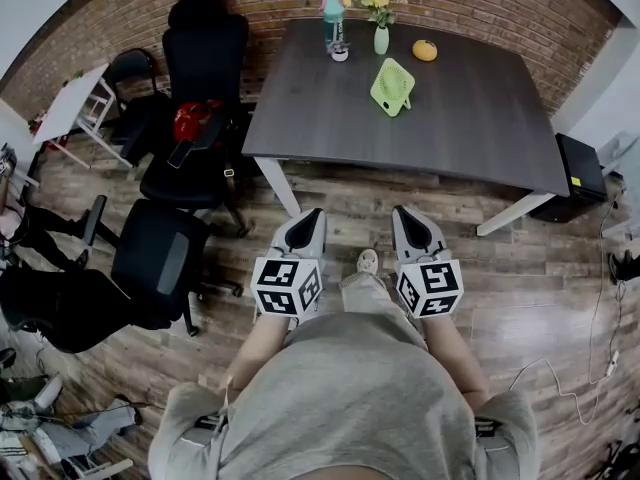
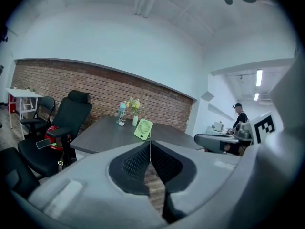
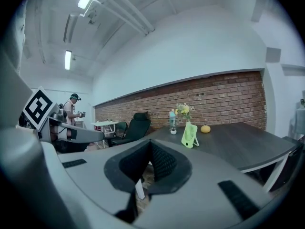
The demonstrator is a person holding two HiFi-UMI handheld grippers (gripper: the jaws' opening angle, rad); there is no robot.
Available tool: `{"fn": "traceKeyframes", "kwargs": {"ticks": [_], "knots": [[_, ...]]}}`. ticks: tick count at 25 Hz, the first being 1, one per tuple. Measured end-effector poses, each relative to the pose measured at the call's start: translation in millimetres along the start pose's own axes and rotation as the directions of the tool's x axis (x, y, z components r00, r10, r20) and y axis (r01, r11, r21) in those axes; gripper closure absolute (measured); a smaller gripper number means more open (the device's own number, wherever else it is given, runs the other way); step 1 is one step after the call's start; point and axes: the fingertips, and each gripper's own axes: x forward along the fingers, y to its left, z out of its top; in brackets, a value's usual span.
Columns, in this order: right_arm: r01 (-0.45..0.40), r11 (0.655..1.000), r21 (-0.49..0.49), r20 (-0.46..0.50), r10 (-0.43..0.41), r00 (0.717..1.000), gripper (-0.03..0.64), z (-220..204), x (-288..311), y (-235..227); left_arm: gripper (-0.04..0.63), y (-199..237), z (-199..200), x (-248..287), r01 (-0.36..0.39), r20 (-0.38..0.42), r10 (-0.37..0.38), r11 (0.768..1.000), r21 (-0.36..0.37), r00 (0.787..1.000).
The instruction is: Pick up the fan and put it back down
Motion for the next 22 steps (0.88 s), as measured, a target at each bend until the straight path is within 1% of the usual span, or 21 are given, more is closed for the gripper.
{"fn": "traceKeyframes", "kwargs": {"ticks": [16,22], "knots": [[0.007,0.999,0.040,-0.005,-0.007,1.000,0.617,-3.4,0.4,-9.5,0.571,-3.5,-0.7,6.5,0.013,-0.016,-0.014,1.000,-0.019,1.000],[0.006,0.999,0.044,-0.003,-0.005,1.000,0.617,-5.3,0.3,-8.7,0.571,-2.4,-1.8,5.9,0.012,-0.009,-0.012,1.000,-0.024,1.000]]}}
